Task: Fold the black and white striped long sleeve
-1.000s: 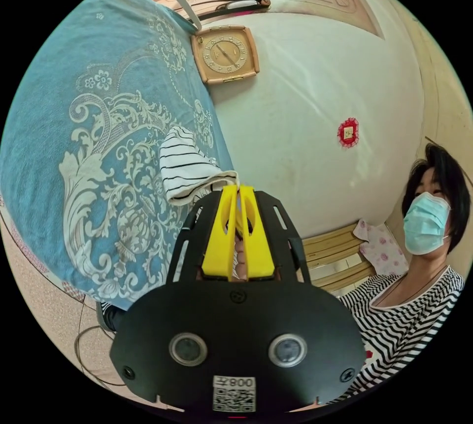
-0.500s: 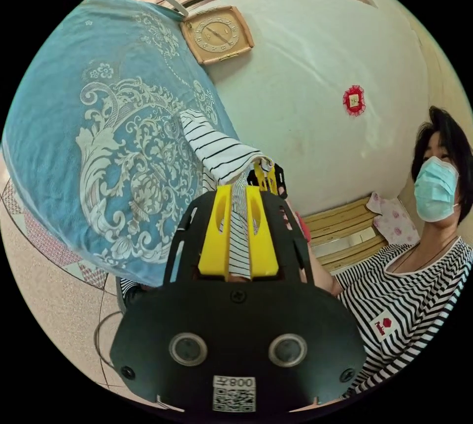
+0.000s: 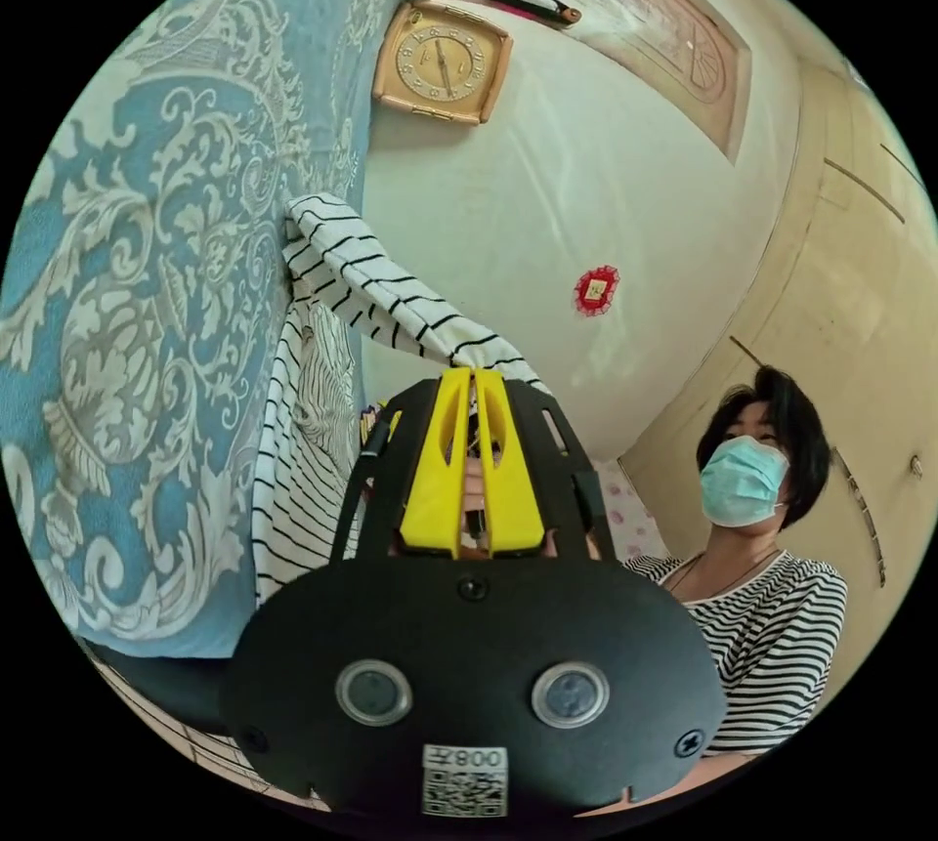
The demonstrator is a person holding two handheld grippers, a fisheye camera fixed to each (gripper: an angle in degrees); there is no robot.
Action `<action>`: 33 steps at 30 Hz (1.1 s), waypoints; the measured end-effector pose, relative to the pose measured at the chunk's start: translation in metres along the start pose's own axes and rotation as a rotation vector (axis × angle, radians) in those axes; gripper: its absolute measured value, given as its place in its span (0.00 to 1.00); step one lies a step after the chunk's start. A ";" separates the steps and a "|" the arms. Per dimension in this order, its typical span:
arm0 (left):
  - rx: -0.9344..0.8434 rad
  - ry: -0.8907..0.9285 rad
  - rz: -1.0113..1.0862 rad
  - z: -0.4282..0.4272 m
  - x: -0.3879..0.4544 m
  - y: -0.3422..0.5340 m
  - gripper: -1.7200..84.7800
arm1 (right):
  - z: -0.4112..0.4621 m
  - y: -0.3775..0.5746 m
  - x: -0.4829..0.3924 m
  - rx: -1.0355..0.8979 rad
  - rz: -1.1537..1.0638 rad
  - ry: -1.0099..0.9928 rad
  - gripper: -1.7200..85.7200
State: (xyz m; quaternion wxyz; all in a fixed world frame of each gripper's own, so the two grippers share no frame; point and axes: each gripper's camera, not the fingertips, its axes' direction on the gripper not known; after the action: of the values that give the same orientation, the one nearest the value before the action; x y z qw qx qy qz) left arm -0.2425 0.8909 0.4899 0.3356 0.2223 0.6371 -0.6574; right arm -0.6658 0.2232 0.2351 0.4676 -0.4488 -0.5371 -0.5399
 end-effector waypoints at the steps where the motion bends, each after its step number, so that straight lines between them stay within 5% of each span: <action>1: 0.000 0.012 0.032 0.009 0.009 -0.001 0.03 | -0.007 -0.010 -0.017 -0.022 -0.029 0.040 0.02; 11: -0.398 -0.090 0.130 0.171 0.015 0.063 0.03 | -0.071 0.020 -0.177 -0.186 -0.245 0.486 0.02; 17: -0.476 -0.139 -0.055 0.228 -0.048 0.111 0.03 | -0.130 0.074 -0.126 -0.095 -0.022 0.659 0.02; 25: -0.591 -0.284 0.171 0.303 -0.038 0.129 0.03 | -0.120 0.064 -0.147 -0.189 -0.099 0.868 0.03; 33: -0.679 -0.407 0.077 0.371 -0.112 0.156 0.03 | -0.157 0.058 -0.071 -0.283 0.079 1.049 0.03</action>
State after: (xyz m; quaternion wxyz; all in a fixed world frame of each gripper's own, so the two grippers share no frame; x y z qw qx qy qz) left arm -0.0039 0.5487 0.4960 0.5340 -0.0123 0.7298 -0.4268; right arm -0.5945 0.0688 0.1709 0.6277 -0.1976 -0.1362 -0.7405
